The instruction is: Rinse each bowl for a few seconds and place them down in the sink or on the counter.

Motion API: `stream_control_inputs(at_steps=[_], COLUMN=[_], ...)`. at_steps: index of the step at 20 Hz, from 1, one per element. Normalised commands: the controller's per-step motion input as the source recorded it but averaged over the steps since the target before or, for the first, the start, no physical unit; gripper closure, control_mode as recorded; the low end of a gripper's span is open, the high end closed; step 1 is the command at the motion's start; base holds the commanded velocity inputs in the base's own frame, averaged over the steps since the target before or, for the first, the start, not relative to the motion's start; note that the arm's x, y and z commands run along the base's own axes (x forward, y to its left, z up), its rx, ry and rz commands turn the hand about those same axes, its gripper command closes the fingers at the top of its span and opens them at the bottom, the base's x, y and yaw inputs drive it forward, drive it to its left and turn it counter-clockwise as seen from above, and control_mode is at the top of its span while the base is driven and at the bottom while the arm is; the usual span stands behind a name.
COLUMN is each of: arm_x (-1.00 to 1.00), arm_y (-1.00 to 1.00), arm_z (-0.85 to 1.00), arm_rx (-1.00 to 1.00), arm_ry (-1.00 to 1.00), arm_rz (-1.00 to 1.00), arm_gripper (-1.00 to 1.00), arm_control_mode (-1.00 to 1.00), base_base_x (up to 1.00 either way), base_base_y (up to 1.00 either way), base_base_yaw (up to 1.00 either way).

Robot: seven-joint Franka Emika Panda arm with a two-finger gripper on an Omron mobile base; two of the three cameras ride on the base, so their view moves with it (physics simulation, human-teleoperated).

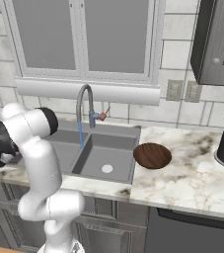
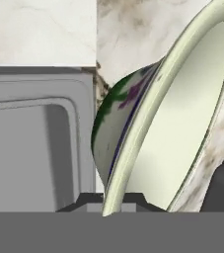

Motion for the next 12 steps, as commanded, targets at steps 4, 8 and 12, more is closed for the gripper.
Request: stream_control_inputs(at_steps=[4, 8, 12], arm_x=[0.08, 0.11, 0.09], arm_y=[0.41, 0.45, 0.51], arm_z=[-0.32, -0.48, -0.63], arm_rx=[0.00, 0.01, 0.00], arm_ry=[-0.06, -0.03, -0.01], arm_rz=[0.00, 0.00, 0.00], arm_gripper=[1.00, 1.00, 1.00], arm_control_mode=[-1.00, -1.00, -1.00], base_base_x=[0.00, 0.00, 0.00], base_base_y=[0.00, 0.00, 0.00], base_base_yaw=[0.00, 0.00, 0.00])
